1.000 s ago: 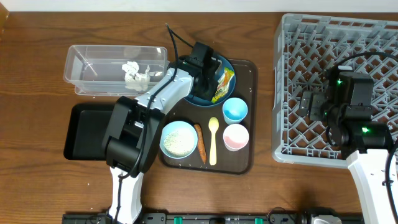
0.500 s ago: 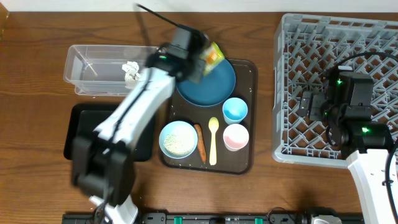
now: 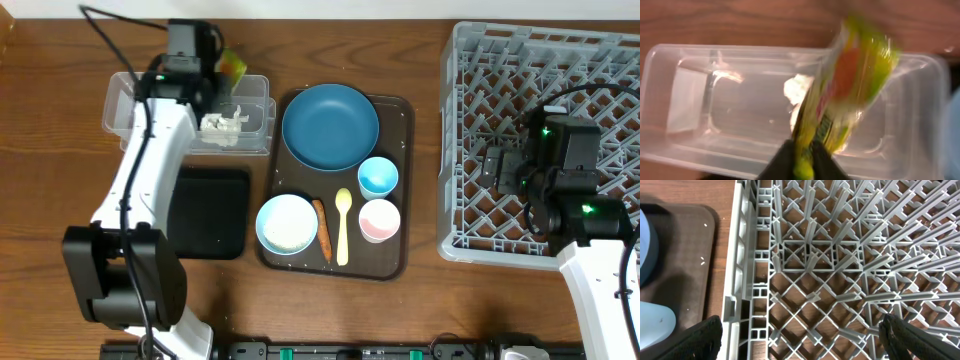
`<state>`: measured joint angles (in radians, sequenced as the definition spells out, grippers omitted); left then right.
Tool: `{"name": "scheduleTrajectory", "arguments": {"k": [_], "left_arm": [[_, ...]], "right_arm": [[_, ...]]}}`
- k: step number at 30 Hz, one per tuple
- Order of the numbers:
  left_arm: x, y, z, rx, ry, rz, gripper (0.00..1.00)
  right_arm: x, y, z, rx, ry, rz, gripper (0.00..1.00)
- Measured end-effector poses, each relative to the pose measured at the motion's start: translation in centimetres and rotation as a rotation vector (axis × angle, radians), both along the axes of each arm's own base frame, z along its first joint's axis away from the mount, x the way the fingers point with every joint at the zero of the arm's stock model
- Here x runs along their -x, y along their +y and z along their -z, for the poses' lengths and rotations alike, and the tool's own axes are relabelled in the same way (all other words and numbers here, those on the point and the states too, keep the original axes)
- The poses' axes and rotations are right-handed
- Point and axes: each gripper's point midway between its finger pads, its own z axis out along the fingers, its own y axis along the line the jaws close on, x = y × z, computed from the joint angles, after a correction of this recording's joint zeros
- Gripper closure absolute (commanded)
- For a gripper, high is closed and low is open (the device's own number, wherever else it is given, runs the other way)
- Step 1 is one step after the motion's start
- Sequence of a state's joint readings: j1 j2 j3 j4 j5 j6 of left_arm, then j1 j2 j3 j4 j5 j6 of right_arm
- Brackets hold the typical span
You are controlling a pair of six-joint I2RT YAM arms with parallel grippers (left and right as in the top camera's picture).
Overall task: Sort waste into correct bins and load items into the dishwasher rack
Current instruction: 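Reach the left gripper down and grasp the light-blue cup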
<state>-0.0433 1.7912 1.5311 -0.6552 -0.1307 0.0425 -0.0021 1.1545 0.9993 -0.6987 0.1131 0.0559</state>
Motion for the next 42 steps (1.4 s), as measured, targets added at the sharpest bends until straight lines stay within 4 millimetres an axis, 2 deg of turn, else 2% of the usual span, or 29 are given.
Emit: {"name": "scheduleTrajectory", "arguments": {"k": [2, 4, 6, 9, 13, 16, 22, 27, 29, 33, 39, 40, 41, 42], "left_arm": [[0.3, 0.4, 0.4, 0.006, 0.017, -0.018, 0.62], [0.4, 0.2, 0.5, 0.02, 0.021, -0.013, 0.61], [0.3, -0.5, 0.6, 0.042, 0.022, 0.004, 0.59], [0.4, -2.6, 0.7, 0.107, 0.031, 0.061, 0.59], [1.1, -7.2, 0.9, 0.212, 0.057, 0.179, 0.59], [2.3, -11.5, 1.0, 0.29, 0.089, 0.287, 0.59], [5.5, -19.5, 0.9, 0.374, 0.152, 0.488, 0.59], [8.1, -23.9, 1.2, 0.389, 0.19, 0.599, 0.58], [9.0, -24.9, 1.6, 0.387, 0.209, 0.625, 0.59], [10.4, -27.0, 3.3, 0.38, 0.262, 0.668, 0.58], [12.1, -29.2, 7.3, 0.356, 0.362, 0.707, 0.59], [12.4, -29.4, 8.1, 0.352, 0.382, 0.709, 0.64], [12.6, -29.6, 8.8, 0.348, 0.399, 0.709, 0.76], [12.8, -29.8, 9.4, 0.346, 0.415, 0.705, 0.81]], "right_arm": [[0.0, 0.0, 0.0, 0.0, 0.0, 0.0, 0.01], [0.0, 0.0, 0.0, 0.0, 0.0, 0.0, 0.01], [0.0, 0.0, 0.0, 0.0, 0.0, 0.0, 0.01], [0.0, 0.0, 0.0, 0.0, 0.0, 0.0, 0.01], [0.0, 0.0, 0.0, 0.0, 0.0, 0.0, 0.01], [0.0, 0.0, 0.0, 0.0, 0.0, 0.0, 0.01], [0.0, 0.0, 0.0, 0.0, 0.0, 0.0, 0.01], [0.0, 0.0, 0.0, 0.0, 0.0, 0.0, 0.01], [0.0, 0.0, 0.0, 0.0, 0.0, 0.0, 0.01], [0.0, 0.0, 0.0, 0.0, 0.0, 0.0, 0.01], [0.0, 0.0, 0.0, 0.0, 0.001, 0.0, 0.01], [0.0, 0.0, 0.0, 0.0, 0.001, 0.0, 0.01], [0.0, 0.0, 0.0, 0.0, 0.001, 0.0, 0.01], [0.0, 0.0, 0.0, 0.0, 0.001, 0.0, 0.01]]}}
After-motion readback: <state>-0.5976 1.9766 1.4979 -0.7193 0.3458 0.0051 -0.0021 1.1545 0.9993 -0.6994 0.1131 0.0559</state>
